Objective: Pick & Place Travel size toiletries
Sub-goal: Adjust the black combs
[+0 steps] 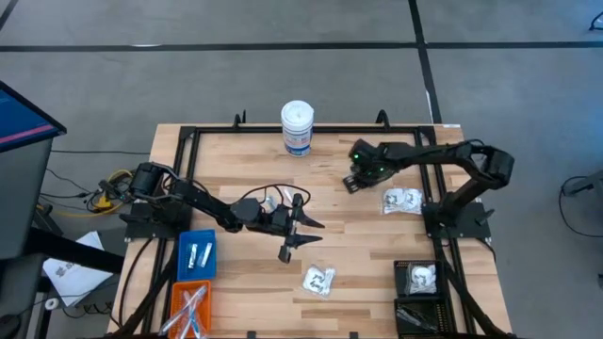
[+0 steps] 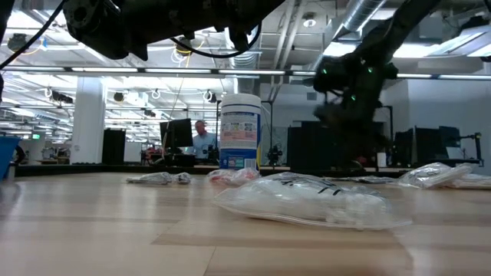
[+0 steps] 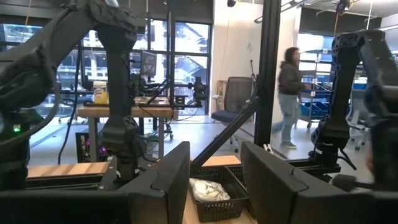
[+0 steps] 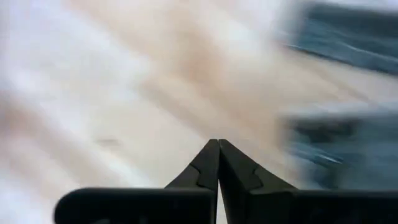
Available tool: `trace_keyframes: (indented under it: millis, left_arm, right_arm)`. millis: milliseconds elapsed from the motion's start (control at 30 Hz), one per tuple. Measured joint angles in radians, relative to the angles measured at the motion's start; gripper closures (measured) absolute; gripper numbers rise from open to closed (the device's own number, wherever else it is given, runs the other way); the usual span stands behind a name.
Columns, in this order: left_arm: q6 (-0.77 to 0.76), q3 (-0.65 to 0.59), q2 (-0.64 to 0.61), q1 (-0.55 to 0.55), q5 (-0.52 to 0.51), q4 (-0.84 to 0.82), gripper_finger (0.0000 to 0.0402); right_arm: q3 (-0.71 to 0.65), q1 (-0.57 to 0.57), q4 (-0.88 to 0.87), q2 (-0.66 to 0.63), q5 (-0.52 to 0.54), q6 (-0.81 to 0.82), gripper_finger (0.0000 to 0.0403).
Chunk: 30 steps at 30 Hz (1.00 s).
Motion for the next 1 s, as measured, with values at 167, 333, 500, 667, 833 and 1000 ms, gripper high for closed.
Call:
trace_keyframes:
  millis: [167,333,500,667,833,1000]
  left_arm:
    - [0.000,0.000,0.000,0.000,0.000,-0.001,0.0266]
    - [0.000,0.000,0.000,0.000,0.000,-0.001,0.0266]
    - [0.000,0.000,0.000,-0.002,0.000,-0.002,0.0266]
    - [0.000,0.000,0.000,-0.002,0.000,-0.002,0.0266]
    - [0.000,0.000,0.000,-0.002,0.000,-0.002,0.0266]
    - [0.000,0.000,0.000,-0.002,0.000,-0.002,0.0266]
  right_arm:
    - [0.088,0.080,-0.031,-0.026,0.122,-0.013,0.0403]
    - [0.162,0.049,-0.245,-0.030,0.365,0.070,0.0403]
    - [0.149,-0.033,-0.354,-0.031,0.396,0.134,0.0403]
    - [0.129,-0.129,-0.346,-0.031,0.399,0.125,0.0403]
    - [0.125,-0.178,-0.355,0.006,0.379,0.109,0.0403]
    - [0.125,-0.189,-0.340,0.087,0.344,0.091,0.0403]
